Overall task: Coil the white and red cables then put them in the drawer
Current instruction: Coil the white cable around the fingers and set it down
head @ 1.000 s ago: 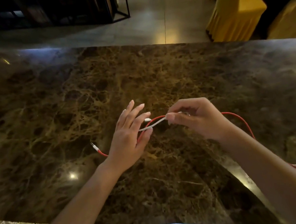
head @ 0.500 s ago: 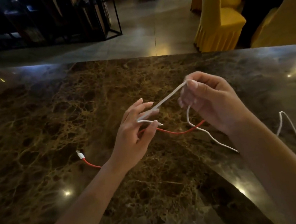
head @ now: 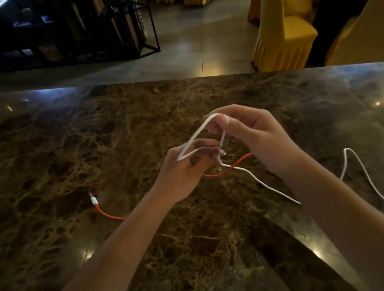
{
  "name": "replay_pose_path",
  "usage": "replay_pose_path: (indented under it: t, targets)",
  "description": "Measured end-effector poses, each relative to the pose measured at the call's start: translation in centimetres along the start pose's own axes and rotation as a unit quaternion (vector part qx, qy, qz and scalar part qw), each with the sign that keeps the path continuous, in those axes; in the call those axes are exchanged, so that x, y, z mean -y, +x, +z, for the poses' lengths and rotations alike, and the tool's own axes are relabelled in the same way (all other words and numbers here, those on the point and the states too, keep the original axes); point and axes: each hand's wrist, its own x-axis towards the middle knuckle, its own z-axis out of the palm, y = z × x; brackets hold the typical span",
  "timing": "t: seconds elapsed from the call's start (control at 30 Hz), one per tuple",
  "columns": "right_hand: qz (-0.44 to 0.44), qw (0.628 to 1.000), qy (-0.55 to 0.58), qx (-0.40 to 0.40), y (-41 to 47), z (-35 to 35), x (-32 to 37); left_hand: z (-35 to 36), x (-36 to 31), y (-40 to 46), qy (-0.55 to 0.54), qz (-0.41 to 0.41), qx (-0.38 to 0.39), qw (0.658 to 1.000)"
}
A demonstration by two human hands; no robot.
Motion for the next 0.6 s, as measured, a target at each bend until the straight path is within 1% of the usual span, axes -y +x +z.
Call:
replay_pose_path:
  t: [0.07, 0.13, 0.2, 0.23, 0.33, 0.4, 0.5, 0.6]
  targets:
    - [0.012, 0.999, -0.046, -0.008, -0.1, -0.4, -0.9, -0.4, 0.0, 0.2, 0.016, 0.006, 0.004, 1.0]
    - [0.059, 0.987, -0.151, -0.015, -0.3, -1.0, -2.1, -0.7, 0.1, 0.7, 0.029, -0.006, -0.001, 1.0]
    - [0.106, 0.952, -0.287, -0.002, -0.6, -1.9, -3.3, -1.3, 0.3, 1.4, 0.028, -0.004, -0.014, 1.0]
    - [0.12, 0.937, -0.327, 0.011, -0.8, -2.3, -3.7, -1.6, 0.3, 1.8, 0.019, -0.001, -0.02, 1.0]
    - [0.13, 0.922, -0.364, 0.031, -1.1, -2.9, -4.1, -2.9, 0.1, 2.7, -0.005, 0.009, -0.046, 0.999]
    - [0.109, 0.917, -0.383, 0.019, -1.3, -3.1, -4.1, -3.7, -0.2, 3.5, -0.011, 0.016, -0.076, 0.997]
    - [0.057, 0.917, -0.395, 0.001, -1.3, -3.0, -3.3, -5.3, -0.6, 5.0, 0.022, 0.027, -0.123, 0.992]
    - [0.047, 0.918, -0.393, 0.036, -1.4, -2.9, -1.9, -7.3, -1.2, 6.8, 0.062, 0.025, -0.179, 0.982]
